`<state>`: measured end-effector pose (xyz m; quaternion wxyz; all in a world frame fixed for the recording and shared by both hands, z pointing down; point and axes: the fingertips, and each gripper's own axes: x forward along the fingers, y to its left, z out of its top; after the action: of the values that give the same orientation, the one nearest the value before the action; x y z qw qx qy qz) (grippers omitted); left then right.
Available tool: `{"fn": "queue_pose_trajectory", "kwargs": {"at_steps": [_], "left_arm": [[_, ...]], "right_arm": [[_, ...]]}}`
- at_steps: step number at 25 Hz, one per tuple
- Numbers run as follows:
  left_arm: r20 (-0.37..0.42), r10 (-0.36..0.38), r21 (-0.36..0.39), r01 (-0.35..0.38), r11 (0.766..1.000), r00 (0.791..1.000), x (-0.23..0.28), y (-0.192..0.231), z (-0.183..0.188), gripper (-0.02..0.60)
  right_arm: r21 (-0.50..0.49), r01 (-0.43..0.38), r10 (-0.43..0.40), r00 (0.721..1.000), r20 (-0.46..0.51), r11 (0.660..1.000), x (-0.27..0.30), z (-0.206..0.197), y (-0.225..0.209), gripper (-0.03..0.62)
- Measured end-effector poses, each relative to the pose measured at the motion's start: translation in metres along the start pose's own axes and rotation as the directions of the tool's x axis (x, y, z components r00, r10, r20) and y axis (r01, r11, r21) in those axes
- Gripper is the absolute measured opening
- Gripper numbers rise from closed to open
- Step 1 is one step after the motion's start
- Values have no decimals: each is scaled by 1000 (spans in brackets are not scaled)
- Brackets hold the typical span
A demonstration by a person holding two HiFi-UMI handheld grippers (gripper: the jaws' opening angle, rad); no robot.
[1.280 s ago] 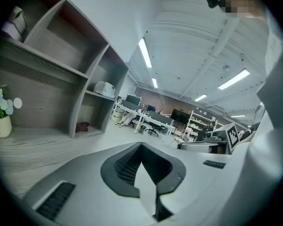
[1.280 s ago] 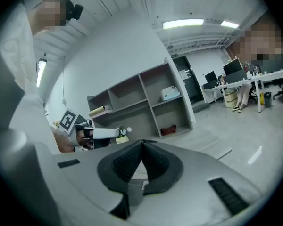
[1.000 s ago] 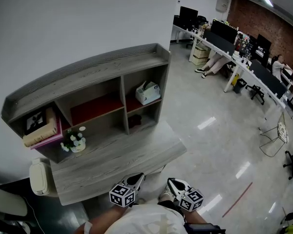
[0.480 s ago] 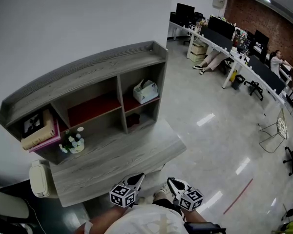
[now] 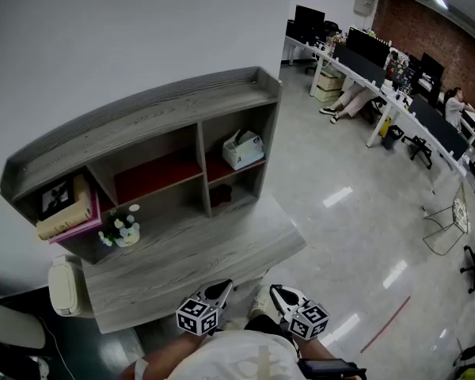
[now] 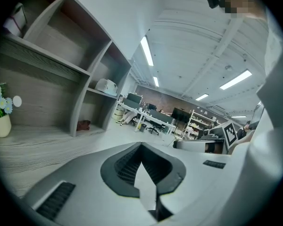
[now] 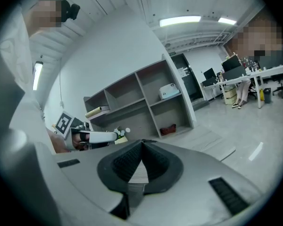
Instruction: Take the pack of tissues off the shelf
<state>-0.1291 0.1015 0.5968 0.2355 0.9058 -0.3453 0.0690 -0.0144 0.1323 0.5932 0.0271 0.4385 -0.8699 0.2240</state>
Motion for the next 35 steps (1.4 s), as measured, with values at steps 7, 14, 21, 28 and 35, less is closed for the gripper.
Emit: {"fn": "queue_pose_trajectory", "kwargs": {"at_steps": [7,14,21,28,35], "left_arm": [[6,13,9,-13,1000,1000,8,7,9,14],[14,55,-6,-54,998,998,12,28,15,14],[12,45,-13,-45,999,999,35,36,23,14],[6,46,-10,-46,999,999,61,42,40,14],[10,70,-17,-70,997,998,82,57,56,14]], "right_arm": [[-9,-22,22,1000,6,1000,14,9,-11,5],[-13,-45,45,999,1,999,33,17,-21,5],[1,-45,45,999,-10,999,46,23,-40,5],[2,-49,49,999,-11,999,59,42,-64,5],[-2,-68,68,998,-19,998,80,60,-86,5]]}}
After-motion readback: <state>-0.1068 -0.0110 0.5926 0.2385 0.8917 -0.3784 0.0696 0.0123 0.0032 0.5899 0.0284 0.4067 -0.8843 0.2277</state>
